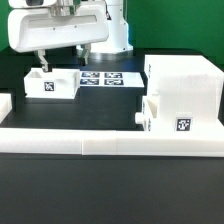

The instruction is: Assemble drawer

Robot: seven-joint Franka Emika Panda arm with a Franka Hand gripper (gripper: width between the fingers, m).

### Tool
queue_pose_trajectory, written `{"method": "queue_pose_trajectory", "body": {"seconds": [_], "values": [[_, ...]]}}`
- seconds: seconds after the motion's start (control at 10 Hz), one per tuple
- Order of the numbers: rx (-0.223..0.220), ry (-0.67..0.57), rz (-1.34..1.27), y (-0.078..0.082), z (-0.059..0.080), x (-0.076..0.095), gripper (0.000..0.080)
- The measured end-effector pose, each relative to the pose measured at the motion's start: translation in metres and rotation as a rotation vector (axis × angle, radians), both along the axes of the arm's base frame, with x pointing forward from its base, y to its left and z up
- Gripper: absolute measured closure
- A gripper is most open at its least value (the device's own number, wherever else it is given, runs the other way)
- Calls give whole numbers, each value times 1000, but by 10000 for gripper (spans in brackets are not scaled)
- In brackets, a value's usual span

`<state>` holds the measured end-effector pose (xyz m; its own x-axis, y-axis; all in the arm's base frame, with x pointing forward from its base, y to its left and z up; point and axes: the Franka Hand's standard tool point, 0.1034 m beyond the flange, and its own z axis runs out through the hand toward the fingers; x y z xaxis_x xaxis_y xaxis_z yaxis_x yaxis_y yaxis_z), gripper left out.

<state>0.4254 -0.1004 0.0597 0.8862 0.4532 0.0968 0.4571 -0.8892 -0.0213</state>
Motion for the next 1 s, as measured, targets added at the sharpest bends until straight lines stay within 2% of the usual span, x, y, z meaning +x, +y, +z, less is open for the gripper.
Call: {"method": "queue_pose_trajectory", "body": {"seconds": [0.2, 0.6, 1.0], "values": [[20, 25, -222, 6, -3, -4, 151], [58, 89, -581, 12, -18, -23, 151], [44, 66, -525, 17, -44, -43, 151]]}}
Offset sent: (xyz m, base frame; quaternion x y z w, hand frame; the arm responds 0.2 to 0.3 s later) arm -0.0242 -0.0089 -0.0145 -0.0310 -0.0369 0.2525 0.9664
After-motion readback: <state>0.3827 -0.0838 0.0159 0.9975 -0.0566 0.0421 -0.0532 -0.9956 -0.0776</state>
